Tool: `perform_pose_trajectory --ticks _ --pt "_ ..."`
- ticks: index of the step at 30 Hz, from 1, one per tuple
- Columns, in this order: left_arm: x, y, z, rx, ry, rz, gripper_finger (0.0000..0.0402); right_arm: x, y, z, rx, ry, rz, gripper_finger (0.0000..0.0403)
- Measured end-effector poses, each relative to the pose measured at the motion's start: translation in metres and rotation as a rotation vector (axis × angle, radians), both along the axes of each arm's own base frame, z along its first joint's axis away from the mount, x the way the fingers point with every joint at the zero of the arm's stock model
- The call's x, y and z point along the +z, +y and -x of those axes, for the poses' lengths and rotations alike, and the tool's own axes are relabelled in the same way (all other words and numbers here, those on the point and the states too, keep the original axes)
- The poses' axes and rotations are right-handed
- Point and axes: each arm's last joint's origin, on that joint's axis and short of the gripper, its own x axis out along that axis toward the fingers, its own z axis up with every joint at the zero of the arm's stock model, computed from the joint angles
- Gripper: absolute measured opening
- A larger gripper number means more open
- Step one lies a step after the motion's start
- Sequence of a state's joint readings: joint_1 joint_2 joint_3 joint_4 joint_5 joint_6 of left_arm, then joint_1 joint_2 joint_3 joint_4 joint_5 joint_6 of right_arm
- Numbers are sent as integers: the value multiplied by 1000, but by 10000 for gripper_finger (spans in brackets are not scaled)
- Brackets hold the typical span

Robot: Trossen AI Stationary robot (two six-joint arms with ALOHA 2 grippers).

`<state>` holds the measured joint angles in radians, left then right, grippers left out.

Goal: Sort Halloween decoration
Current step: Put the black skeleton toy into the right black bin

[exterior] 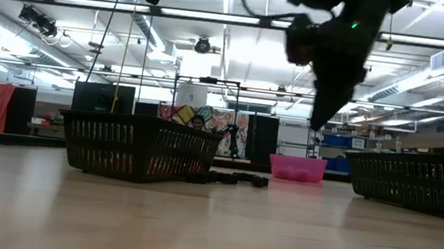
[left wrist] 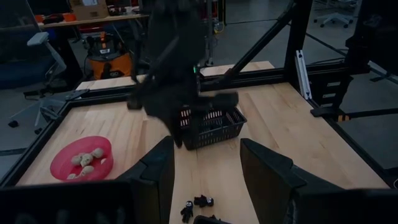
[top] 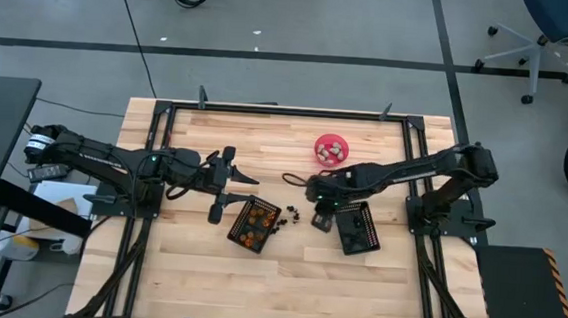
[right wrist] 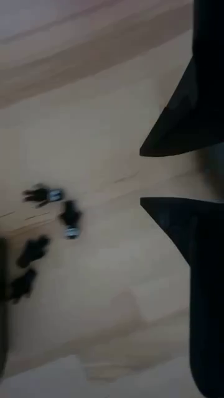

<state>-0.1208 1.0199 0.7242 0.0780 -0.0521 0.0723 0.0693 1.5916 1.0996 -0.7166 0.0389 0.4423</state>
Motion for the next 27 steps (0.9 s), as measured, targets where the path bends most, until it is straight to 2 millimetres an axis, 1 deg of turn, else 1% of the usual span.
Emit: perform_pose_trajectory --ticks 4,13,16,20,27 --pt "0 0 0 0 0 1 155 -22 -3 -21 52 -35 21 136" --pt "0 0 0 0 0 0 155 -56 -4 -55 148 1 97 193" --pt "0 0 0 0 0 0 155 -61 -5 -67 165 2 145 203" --pt "0 0 0 0 4 0 155 -63 -6 -76 180 -1 157 206" --pt "0 0 0 0 5 0 155 -62 -16 -77 150 -9 129 200"
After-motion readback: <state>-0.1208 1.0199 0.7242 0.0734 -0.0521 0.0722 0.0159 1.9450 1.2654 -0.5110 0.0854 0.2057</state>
